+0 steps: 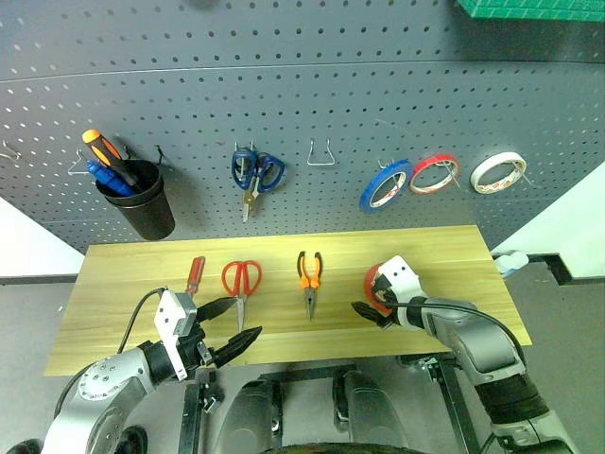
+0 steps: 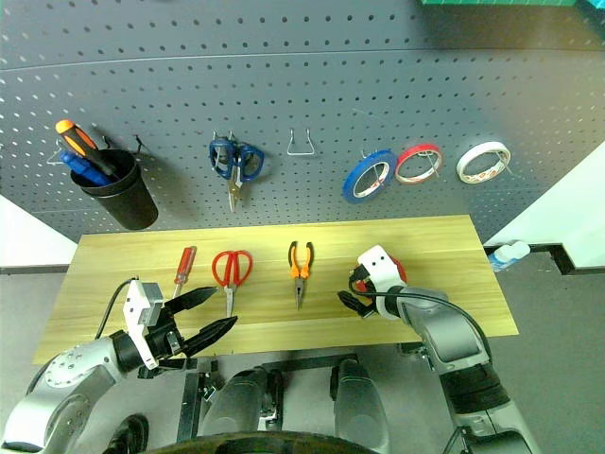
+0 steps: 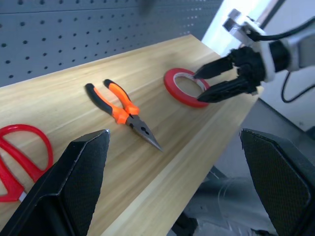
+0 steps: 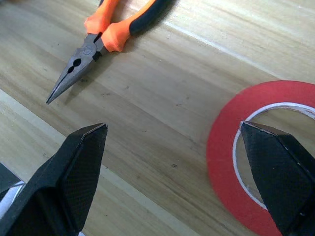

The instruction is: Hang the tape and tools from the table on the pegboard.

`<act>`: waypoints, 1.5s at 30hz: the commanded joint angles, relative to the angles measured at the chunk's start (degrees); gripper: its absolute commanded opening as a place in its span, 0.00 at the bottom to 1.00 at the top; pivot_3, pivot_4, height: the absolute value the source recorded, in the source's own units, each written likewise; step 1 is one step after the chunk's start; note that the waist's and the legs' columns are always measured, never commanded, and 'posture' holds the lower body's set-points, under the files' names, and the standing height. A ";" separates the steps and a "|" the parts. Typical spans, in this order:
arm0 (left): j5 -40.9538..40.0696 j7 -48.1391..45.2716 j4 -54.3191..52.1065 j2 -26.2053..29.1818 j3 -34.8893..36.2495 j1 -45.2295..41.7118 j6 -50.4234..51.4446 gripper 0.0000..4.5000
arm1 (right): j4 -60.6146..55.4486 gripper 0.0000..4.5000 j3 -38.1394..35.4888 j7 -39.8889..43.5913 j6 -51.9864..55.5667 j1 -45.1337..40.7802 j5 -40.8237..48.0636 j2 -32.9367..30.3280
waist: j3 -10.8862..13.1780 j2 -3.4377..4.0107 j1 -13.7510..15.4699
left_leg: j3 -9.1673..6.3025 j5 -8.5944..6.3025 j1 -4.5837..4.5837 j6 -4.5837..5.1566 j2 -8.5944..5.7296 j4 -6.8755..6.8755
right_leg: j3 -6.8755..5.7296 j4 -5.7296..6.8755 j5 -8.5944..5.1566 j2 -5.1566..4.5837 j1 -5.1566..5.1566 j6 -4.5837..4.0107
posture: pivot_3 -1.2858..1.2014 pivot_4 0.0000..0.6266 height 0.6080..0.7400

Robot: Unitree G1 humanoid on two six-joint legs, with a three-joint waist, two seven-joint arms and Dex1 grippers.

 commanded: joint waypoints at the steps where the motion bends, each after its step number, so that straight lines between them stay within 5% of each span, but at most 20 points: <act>1: -0.56 -1.48 -2.58 1.32 1.20 -0.35 -0.47 0.98 | 0.86 1.00 -0.46 -1.34 0.58 -0.82 -0.67 0.18 | 0.19 0.03 -0.04 | 0.00 0.00 0.00 0.00 -0.01 0.00 | 0.00 0.00 0.00 -0.01 0.00 0.00 | 0.50 0.33 1.00; 21: 4.02 -0.71 -6.09 2.54 0.77 -2.88 -3.62 0.98 | 6.20 1.00 -1.95 -4.26 -0.46 -1.95 -1.39 1.56 | 0.87 0.12 -0.07 | 0.01 0.00 -0.09 0.00 -0.03 0.00 | -0.02 0.00 0.01 -0.04 -0.08 0.01 | 0.50 0.32 1.00; 45: 0.11 -1.53 -7.82 1.87 1.61 0.15 -3.41 0.99 | 11.53 0.96 1.66 -3.83 -3.02 -2.65 -5.40 0.95 | 0.86 0.11 -0.08 | 0.02 0.01 -0.08 0.00 -0.04 0.03 | -0.08 0.03 0.04 0.07 -0.05 0.07 | 0.51 0.30 1.00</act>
